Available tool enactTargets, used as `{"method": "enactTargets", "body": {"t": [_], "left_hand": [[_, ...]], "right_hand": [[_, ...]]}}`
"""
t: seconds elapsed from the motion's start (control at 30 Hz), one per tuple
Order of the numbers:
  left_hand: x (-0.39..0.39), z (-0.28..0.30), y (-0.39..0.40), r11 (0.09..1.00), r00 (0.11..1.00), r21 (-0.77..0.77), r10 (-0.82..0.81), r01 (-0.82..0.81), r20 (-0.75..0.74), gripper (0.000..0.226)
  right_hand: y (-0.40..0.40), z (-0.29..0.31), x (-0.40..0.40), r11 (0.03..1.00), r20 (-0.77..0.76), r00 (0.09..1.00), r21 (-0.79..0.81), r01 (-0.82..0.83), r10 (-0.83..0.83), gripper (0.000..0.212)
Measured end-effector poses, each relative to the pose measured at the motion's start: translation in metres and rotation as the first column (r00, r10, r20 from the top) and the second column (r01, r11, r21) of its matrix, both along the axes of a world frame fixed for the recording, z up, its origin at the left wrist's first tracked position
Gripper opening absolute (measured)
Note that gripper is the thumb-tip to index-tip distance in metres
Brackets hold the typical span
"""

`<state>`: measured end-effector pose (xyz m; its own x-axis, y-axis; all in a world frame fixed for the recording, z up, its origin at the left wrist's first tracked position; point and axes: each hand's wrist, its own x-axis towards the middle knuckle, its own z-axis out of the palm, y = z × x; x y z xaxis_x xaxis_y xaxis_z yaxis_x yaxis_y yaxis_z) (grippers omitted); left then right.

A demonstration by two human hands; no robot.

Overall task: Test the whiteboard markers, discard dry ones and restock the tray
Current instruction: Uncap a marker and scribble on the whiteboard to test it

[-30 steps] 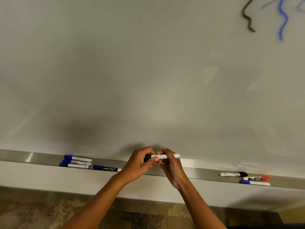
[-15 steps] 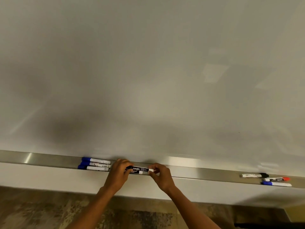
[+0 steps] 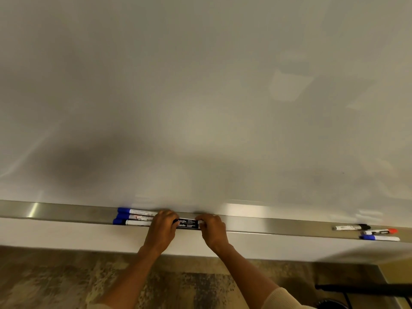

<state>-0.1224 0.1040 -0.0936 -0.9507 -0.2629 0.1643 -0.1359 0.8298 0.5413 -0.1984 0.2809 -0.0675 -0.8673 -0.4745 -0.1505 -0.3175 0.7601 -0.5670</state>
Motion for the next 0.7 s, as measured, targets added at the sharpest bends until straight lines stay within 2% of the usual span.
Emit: {"method": "enactTargets", "body": {"t": [0.27,0.37,0.53,0.6,0.7], "left_hand": [[0.007,-0.007,-0.001,0.991,1.000,-0.130,0.002,-0.004,-0.021,0.006],[0.009,-0.010,0.002,0.987,1.000,-0.157,0.020,-0.022,-0.016,0.012],[0.010,-0.005,0.026,0.982,0.997,-0.185,0.022,-0.036,-0.076,0.027],[0.008,0.000,0.041,0.983,0.998,-0.184,0.012,-0.024,-0.067,0.043],[0.004,0.004,0.068,0.988,0.999,-0.156,-0.010,0.004,-0.036,0.051]], "right_hand": [[0.002,-0.010,0.006,0.987,-0.068,0.989,0.110,-0.120,0.128,0.034],[0.006,-0.011,0.010,0.984,-0.088,0.987,0.126,-0.125,0.136,0.035],[0.034,-0.018,0.014,1.000,-0.201,0.980,0.020,0.005,-0.001,0.037],[0.052,-0.023,0.014,0.998,-0.242,0.968,-0.001,0.066,-0.064,0.039],[0.082,-0.030,0.013,0.991,-0.257,0.958,0.002,0.135,-0.130,0.043]]}}
